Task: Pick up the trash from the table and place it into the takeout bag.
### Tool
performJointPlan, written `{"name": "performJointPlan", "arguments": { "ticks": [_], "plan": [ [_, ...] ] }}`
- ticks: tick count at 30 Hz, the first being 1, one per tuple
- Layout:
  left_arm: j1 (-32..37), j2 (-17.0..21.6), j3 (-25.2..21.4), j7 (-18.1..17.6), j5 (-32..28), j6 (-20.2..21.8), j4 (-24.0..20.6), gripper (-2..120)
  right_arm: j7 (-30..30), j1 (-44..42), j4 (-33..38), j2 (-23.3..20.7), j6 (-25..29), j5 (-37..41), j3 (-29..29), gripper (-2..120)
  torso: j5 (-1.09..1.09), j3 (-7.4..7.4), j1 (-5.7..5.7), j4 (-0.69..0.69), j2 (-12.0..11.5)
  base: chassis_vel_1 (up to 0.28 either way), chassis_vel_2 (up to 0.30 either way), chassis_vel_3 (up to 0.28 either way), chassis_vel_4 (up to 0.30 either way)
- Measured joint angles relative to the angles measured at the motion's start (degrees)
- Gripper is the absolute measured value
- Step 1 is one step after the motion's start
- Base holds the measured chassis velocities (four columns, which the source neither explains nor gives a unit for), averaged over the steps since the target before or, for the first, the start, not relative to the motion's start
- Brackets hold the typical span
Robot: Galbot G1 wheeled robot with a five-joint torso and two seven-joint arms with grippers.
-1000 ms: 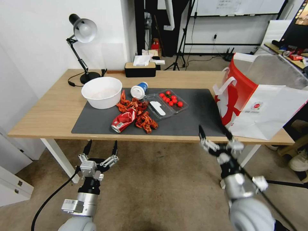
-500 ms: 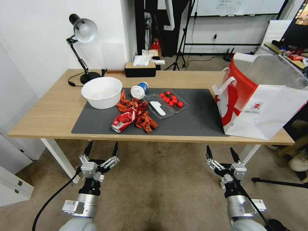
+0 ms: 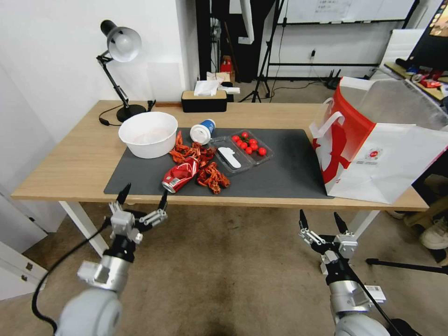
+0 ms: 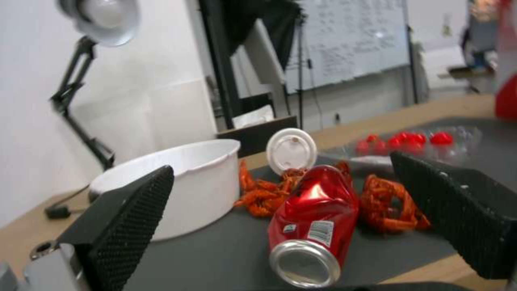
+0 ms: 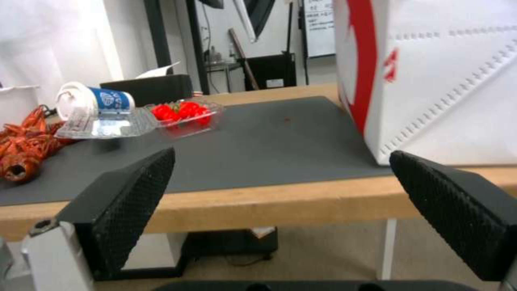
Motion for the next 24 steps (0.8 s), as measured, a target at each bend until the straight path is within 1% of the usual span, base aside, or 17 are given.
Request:
{"name": "performJointPlan", "arguments": {
  "ticks": [1,3,4,5,6,7,9,11,12,13,15,17,18,19,20,21,24],
  "plan": [
    [0.0,0.0,0.0,0.0,0.0,0.0,0.0,100,0.0,0.0,0.0,0.0,0.0,0.0,0.0,100,0.0,0.0,0.0,0.0,0.0,0.0,0.0,0.0,0.0],
    [-0.9,6.3,-0.5,0.6,-3.0,1.9,0.3,100,0.0,2.1,-0.4,-0.7,-1.0,0.0,-1.1,100,0.0,0.0,0.0,0.07,0.0,0.0,0.0,0.0,0.0],
    [-0.9,6.3,-0.5,0.6,-3.0,1.9,0.3,100,0.0,2.1,-0.4,-0.7,-1.0,0.0,-1.1,100,0.0,0.0,0.0,0.07,0.0,0.0,0.0,0.0,0.0],
    [-2.2,10.7,-0.4,1.1,-5.0,3.1,1.0,100,0.1,2.7,-0.5,-0.7,-1.4,0.0,-1.3,100,0.02,0.0,0.0,0.06,0.0,0.0,0.0,0.0,0.0],
    [-3.5,13.5,0.0,1.6,-6.2,3.7,1.8,100,0.1,3.0,-0.6,-0.7,-1.8,0.0,-1.4,100,0.01,0.0,0.0,0.04,0.0,0.0,0.0,0.0,0.0],
    [-3.5,13.5,0.0,1.6,-6.2,3.7,1.8,100,0.1,3.0,-0.6,-0.7,-1.8,0.0,-1.4,100,0.01,0.0,0.0,0.04,0.0,0.0,0.0,0.0,0.0],
    [-7.3,19.3,1.9,3.4,-9.7,4.8,4.0,100,0.3,3.6,-0.8,-0.6,-2.4,0.0,-1.7,100,0.0,0.0,0.0,-0.02,0.0,0.0,0.0,0.0,0.0],
    [-8.1,20.4,2.3,4.0,-10.9,5.0,4.4,100,0.3,3.9,-0.9,-0.6,-2.6,0.0,-1.8,100,0.0,0.0,0.0,-0.04,0.0,0.0,0.0,0.0,0.0],
    [-9.4,23.3,2.8,6.3,-14.8,5.4,5.3,100,0.5,5.6,-1.5,-1.1,-3.2,0.0,-2.9,100,0.0,0.0,0.01,-0.04,0.0,0.0,0.0,0.0,0.0],
    [-10.7,25.7,3.7,7.6,-18.5,6.0,6.0,100,0.5,7.1,-2.1,-1.5,-3.8,0.0,-3.8,100,0.05,0.0,0.01,0.08,0.0,0.0,0.0,0.0,0.0],
    [-12.2,27.0,4.8,8.2,-20.6,6.5,6.6,100,0.5,7.5,-2.2,-1.7,-4.1,0.0,-4.1,100,0.04,0.0,0.01,0.08,0.0,0.0,0.0,0.0,0.0],
    [-17.4,29.9,9.7,9.3,-26.8,8.0,8.1,100,0.5,7.1,-2.1,-1.8,-4.4,0.0,-4.2,100,-0.01,0.01,0.01,0.03,0.0,0.0,0.0,0.0,0.0],
    [-17.4,29.9,9.7,9.3,-26.8,8.0,8.1,100,0.5,7.1,-2.1,-1.8,-4.4,0.0,-4.2,100,-0.01,0.01,0.01,0.03,0.0,0.0,0.0,0.0,0.0],
    [-20.4,31.5,12.9,9.6,-31.8,9.5,8.7,100,0.6,6.7,-1.9,-1.8,-4.5,-0.1,-4.1,100,0.0,0.01,0.01,-0.03,0.0,0.0,0.0,0.0,0.0],
    [-23.0,32.6,15.3,9.6,-35.9,11.3,9.2,100,0.7,6.3,-1.5,-1.8,-4.6,-0.2,-4.0,100,0.03,0.0,0.01,-0.01,0.0,0.0,0.0,0.0,0.0],
    [-23.0,32.6,15.3,9.6,-35.9,11.3,9.2,100,0.7,6.3,-1.5,-1.8,-4.6,-0.2,-4.0,100,0.03,0.0,0.01,-0.01,0.0,0.0,0.0,0.0,0.0],
    [-32.2,34.4,22.4,9.4,-41.1,15.8,11.5,100,1.2,5.5,-0.4,-1.7,-5.0,-0.8,-3.7,100,-0.01,0.01,0.01,0.04,0.0,0.0,0.0,0.0,0.0]
  ]
}}
